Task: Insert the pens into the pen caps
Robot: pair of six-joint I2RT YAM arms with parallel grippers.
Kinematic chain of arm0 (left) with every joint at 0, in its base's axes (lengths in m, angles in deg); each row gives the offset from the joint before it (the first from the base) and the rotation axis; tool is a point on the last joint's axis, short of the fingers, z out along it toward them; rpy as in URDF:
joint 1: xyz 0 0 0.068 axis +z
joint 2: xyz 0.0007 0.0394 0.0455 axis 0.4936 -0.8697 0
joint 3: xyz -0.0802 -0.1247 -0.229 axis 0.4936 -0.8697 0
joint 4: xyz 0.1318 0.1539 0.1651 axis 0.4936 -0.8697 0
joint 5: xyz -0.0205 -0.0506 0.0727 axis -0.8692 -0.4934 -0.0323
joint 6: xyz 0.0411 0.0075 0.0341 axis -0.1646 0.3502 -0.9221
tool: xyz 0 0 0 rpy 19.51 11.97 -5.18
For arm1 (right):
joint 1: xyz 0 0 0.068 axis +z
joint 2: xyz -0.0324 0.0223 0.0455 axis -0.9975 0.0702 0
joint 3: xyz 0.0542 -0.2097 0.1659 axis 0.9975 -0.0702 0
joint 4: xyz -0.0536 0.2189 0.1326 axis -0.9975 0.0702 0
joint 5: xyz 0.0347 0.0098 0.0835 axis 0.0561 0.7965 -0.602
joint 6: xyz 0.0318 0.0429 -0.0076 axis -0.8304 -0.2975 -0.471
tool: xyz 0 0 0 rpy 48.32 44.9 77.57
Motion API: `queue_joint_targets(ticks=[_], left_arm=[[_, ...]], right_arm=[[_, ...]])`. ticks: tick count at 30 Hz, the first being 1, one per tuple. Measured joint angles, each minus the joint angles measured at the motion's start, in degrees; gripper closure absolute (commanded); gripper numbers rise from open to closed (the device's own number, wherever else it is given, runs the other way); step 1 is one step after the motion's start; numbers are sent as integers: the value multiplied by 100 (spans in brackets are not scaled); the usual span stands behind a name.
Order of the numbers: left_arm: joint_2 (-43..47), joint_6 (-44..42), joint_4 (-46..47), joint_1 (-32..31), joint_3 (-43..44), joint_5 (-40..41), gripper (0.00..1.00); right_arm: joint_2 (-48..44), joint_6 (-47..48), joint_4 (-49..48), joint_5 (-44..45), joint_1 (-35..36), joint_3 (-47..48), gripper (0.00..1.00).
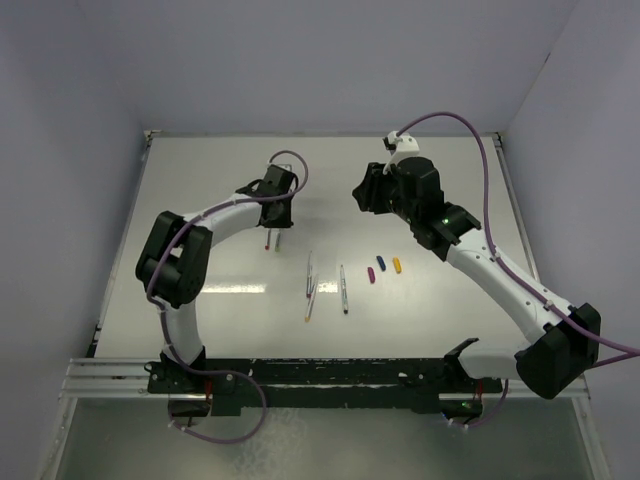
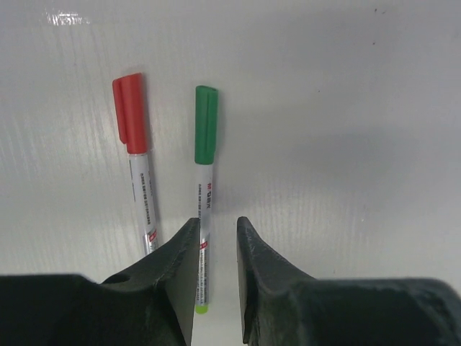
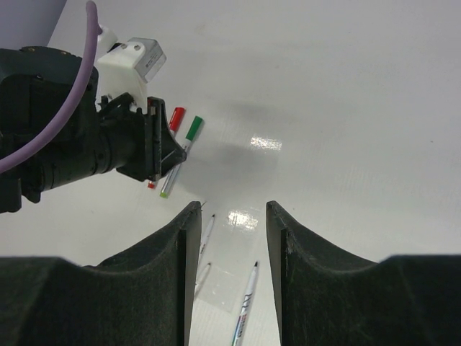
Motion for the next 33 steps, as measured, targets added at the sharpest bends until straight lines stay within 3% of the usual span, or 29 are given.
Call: queue_joint_targets(ticks=[12, 20, 23, 27, 33], left_arm=[[476, -192, -138, -83, 136, -361, 66], [1495, -284, -153, -769, -925, -715, 61], [1711, -282, -188, -1051, -1220, -811, 61], [1853, -282, -262, -1266, -1434, -874, 59], [1860, -275, -275, -1377, -1565, -881, 55]], right_arm=[[-9, -33, -59, 127, 0, -87, 57], [-70, -433, 2, 470, -144, -455, 55], [-173, -682, 52, 398, -455, -625, 58], [-332, -922, 90, 267, -881, -944, 59], [-542, -966, 210, 278, -918, -1274, 58]])
